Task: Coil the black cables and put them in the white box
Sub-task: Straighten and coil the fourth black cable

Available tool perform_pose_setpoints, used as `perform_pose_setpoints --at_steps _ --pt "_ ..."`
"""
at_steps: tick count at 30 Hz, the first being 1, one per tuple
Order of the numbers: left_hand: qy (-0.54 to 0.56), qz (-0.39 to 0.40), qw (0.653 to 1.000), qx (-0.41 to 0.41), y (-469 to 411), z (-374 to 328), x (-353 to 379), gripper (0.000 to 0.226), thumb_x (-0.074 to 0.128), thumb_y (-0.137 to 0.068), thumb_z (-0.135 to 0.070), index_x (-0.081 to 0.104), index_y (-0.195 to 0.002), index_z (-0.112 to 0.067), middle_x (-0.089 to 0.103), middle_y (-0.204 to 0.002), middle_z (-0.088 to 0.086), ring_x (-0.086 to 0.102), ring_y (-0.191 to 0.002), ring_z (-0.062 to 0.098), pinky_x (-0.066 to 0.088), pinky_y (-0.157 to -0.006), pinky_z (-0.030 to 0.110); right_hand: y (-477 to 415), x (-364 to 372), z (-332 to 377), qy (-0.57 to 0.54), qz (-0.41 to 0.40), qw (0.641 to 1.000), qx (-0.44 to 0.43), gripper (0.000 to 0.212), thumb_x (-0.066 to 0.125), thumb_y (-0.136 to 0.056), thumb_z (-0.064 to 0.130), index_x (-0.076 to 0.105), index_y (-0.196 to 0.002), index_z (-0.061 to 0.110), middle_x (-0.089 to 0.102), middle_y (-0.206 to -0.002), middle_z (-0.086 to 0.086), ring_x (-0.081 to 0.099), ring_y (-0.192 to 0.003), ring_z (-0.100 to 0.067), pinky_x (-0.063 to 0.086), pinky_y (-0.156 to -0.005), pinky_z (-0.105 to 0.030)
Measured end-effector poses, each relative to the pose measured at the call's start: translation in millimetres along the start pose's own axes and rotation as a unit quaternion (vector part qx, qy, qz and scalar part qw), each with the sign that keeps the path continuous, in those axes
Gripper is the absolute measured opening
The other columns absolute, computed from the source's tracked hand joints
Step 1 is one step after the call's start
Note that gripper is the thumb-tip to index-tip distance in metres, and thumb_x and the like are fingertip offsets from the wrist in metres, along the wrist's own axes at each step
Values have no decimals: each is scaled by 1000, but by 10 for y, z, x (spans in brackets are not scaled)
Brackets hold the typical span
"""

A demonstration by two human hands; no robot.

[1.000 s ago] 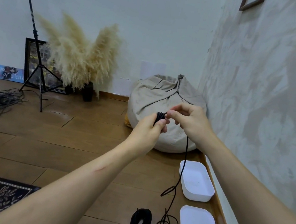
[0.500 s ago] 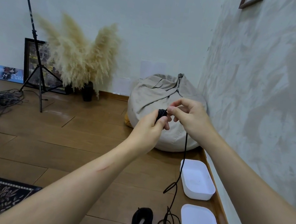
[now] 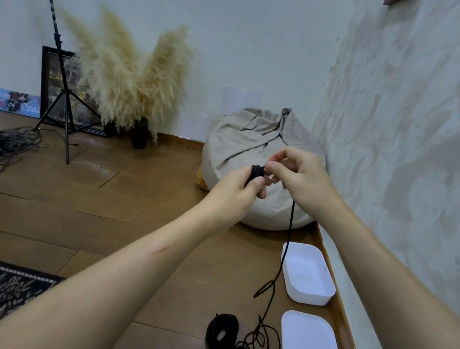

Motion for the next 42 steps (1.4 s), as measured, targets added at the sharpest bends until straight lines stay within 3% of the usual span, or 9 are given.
perform_pose_setpoints --at_steps 10,15,19,21,24,29,33,38,42 --pt "-35 2 999 -22 36 53 59 25 45 -107 -22 65 -100 -10 65 -85 -10 59 -85 7 47 -83 34 44 -15 -142 19 45 998 32 12 65 -96 18 69 -94 7 75 -77 -2 61 -64 -3 42 -59 -11" --pt "-60 6 998 -32 44 59 99 26 41 -108 -28 62 -100 -17 63 -84 -8 58 -83 15 44 -74 32 31 -76 -172 63 43 997 10 8 68 -94 27 71 -88 24 68 -65 2 57 -65 -19 44 -67 -36" --pt "-62 20 998 -20 65 -13 139 29 37 -110 -28 61 -101 -15 61 -85 -7 60 -90 24 47 -79 39 -12 -100 -90 70 43 997 -13 7 68 -94 25 71 -87 26 67 -73 -3 61 -73 -21 50 -74 -42" --pt "-51 24 998 2 77 -96 150 28 38 -110 -27 61 -101 -13 60 -85 -7 60 -91 24 48 -85 42 -15 -138 -42 39 36 998 -19 5 70 -93 22 73 -89 21 68 -78 -4 60 -75 -21 50 -74 -36" --pt "-14 29 999 29 86 -204 132 25 41 -109 -24 62 -102 -13 60 -84 -7 59 -89 13 47 -90 37 12 -211 -83 -59 18 998 8 8 72 -91 20 76 -93 13 62 -69 6 52 -66 -4 41 -63 -16" --pt "42 59 996 45 127 -330 195 22 40 -109 -16 60 -109 -5 59 -89 -8 56 -91 3 43 -91 24 53 -143 -220 -180 52 981 57 16 67 -94 25 75 -99 11 59 -70 0 46 -64 -11 36 -62 -26" --pt "79 71 992 74 152 -457 183 18 39 -109 -8 57 -105 -11 54 -88 -2 52 -84 2 43 -84 19 93 -63 -241 -262 101 956 84 21 62 -93 30 70 -100 12 59 -70 -4 53 -66 -13 36 -67 -28" --pt "80 65 992 78 153 -487 165 20 41 -108 -6 57 -104 5 55 -86 -5 54 -84 1 43 -84 20 154 -12 -377 -268 113 951 106 15 53 -102 20 67 -98 14 60 -71 2 48 -69 -11 36 -66 -26" --pt "99 52 992 61 144 -465 188 18 41 -108 -7 57 -100 -3 58 -86 -3 59 -81 4 48 -81 20 221 143 -460 -242 120 957 111 18 51 -104 18 62 -90 16 58 -68 6 47 -64 -9 36 -61 -23"
Point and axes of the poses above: each hand's wrist, its own y-axis away from the middle knuckle, its own x-axis out of the palm, z = x × y, the point moved 8 cm from there along -y, towards the middle knuckle
